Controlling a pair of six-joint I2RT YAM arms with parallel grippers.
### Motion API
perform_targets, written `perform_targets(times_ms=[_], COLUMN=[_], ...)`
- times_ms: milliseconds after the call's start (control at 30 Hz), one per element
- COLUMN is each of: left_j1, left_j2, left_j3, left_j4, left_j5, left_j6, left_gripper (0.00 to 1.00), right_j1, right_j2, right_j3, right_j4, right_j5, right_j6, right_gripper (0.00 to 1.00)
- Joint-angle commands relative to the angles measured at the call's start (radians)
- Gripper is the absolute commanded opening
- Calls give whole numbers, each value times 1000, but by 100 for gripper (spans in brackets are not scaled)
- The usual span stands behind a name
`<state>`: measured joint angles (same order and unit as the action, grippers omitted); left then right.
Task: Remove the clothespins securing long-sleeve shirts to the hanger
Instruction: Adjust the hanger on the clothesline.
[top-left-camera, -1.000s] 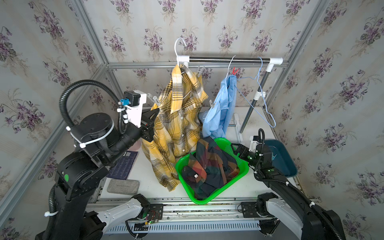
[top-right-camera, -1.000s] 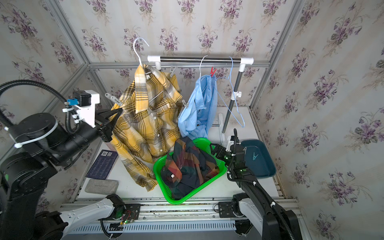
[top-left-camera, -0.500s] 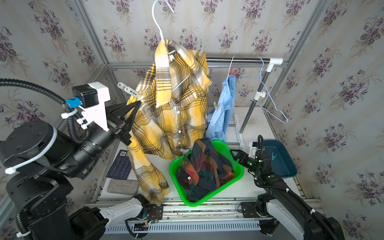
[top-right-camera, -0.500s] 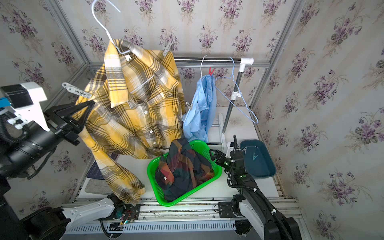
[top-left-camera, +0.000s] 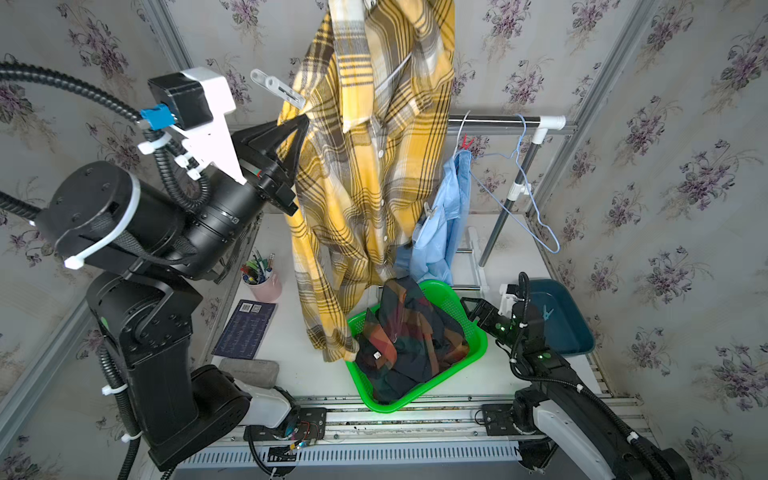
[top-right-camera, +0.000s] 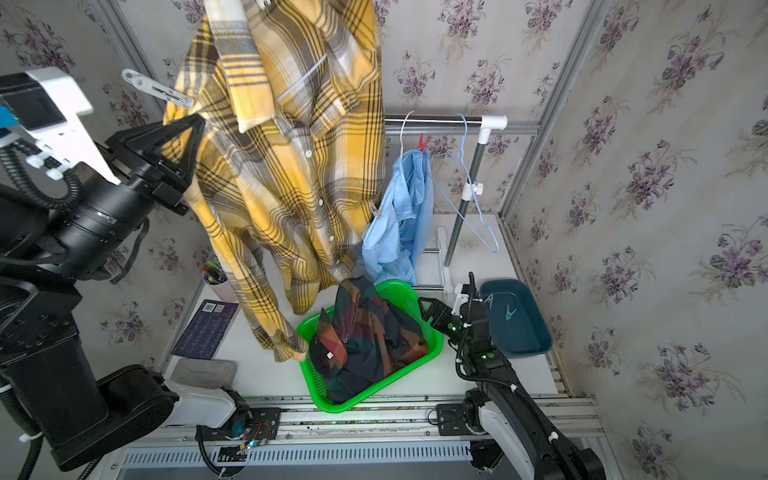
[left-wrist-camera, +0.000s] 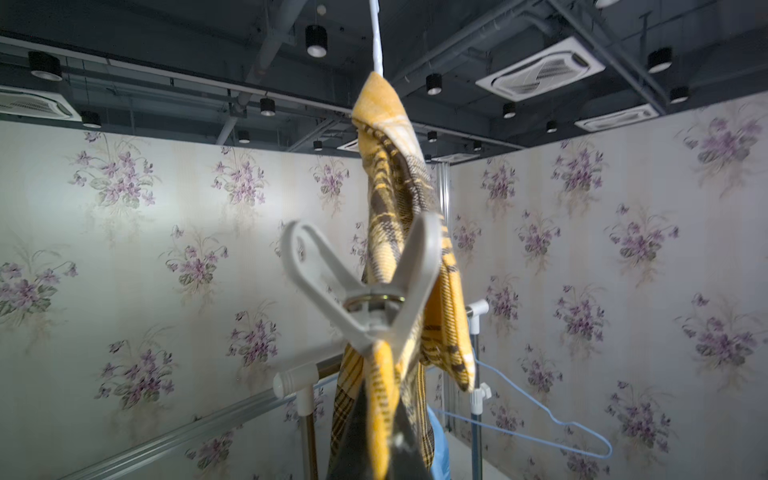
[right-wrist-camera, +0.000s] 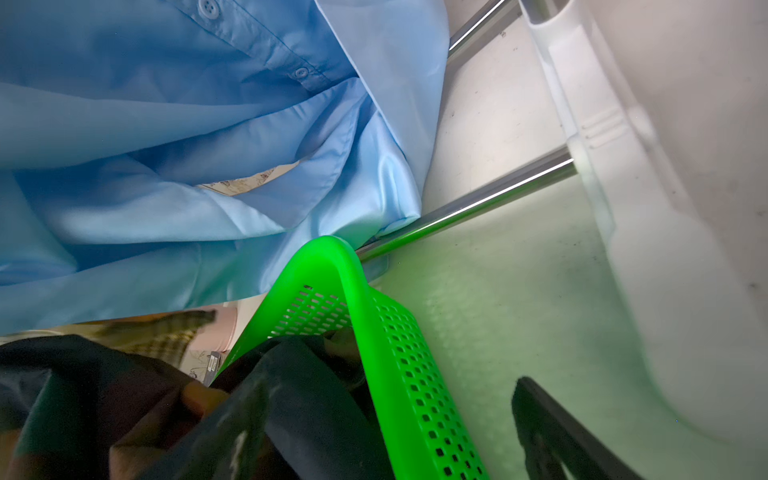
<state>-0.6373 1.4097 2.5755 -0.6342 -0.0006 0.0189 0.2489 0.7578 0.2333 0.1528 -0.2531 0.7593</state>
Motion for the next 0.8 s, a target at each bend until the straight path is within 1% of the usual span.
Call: perform_targets(times_ms=[0, 133, 200, 300, 367, 467, 533, 567, 667, 767], left_j1=[1, 1, 0, -14, -32, -39, -39, -39, -39, -39], left_j2=[47, 63, 56, 17, -61, -158, -229, -267, -375, -448], left_j3=[8, -27, -82, -187, -295, -418, -513, -572, -739, -872], left_j4=[311, 349, 368, 379, 403, 412, 412, 411, 413, 403], left_j5=[61, 67, 80, 91, 74, 65, 54, 50, 40, 44], left_j6=[-164, -258, -305, -354, -360, -378, -398, -408, -455, -482], left_gripper=[0, 0, 0, 0, 0, 0, 0, 0, 0, 0], right_j1=[42, 233, 280, 281, 281, 282, 281, 311, 350, 351], right_j2=[8, -13, -18, -34, -30, 2, 45, 77, 176, 269], right_j3=[32, 162, 205, 220, 214, 203, 206, 210, 238, 275], right_j4=[35, -24, -43, -51, -46, 12, 70, 97, 171, 258], right_j5=[19, 150, 175, 190, 197, 148, 108, 100, 110, 108], right_j6=[-9, -94, -110, -114, -125, -132, -123, -124, -138, -125], right_gripper=[91, 92, 92, 93, 93, 94, 93, 93, 93, 93])
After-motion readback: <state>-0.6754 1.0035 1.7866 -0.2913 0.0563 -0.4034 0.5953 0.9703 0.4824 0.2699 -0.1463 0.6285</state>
